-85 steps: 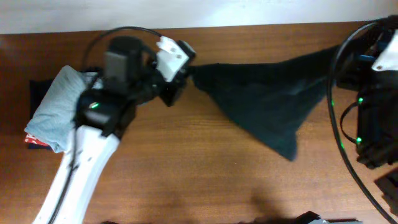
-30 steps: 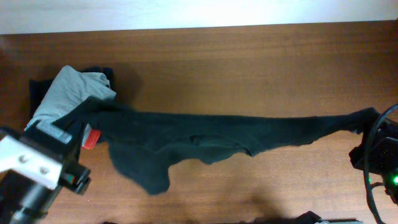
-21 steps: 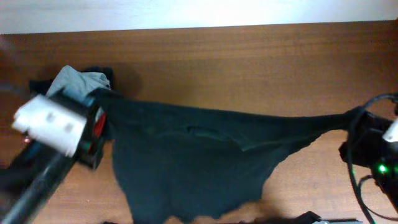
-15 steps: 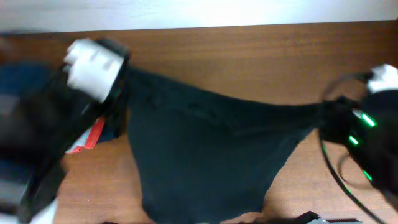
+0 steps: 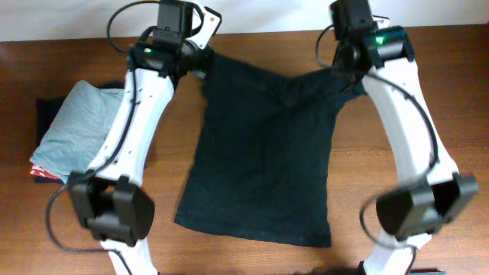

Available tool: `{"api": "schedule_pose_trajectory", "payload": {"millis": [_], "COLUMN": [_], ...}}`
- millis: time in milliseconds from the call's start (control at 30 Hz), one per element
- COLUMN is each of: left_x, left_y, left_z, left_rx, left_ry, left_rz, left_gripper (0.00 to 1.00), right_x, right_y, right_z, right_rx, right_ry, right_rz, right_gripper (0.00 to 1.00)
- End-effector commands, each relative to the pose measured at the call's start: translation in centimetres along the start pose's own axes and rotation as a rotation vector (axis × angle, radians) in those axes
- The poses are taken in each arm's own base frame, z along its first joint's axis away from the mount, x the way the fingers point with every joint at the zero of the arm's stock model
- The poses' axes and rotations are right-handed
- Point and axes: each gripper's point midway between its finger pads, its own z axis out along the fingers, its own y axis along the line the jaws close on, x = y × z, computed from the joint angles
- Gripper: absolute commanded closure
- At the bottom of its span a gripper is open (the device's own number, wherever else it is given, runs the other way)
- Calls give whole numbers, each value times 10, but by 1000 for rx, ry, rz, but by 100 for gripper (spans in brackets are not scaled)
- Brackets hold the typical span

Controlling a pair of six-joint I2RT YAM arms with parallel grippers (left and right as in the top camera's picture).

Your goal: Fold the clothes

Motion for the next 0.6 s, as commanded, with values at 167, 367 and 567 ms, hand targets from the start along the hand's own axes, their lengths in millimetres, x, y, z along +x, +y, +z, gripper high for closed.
{"api": "schedule_pose_trajectory", "payload": {"millis": [167, 367, 567], "left_x": [24, 30, 48], "left_y": [73, 50, 4], "left_z": [9, -7, -10], "left_rx": [-192, -53, 125], "left_ry": [52, 74, 156], "left_rz": [-71, -79, -72], "left_gripper": [41, 39, 42], "right_x": [-10, 12, 45], "right_y": [-53, -40, -19], "right_z": [53, 44, 28], "right_rx": [-7, -230, -383], "right_ry": [87, 210, 362], "right_rz": [-36, -43, -68], "right_gripper": [38, 38, 43]}}
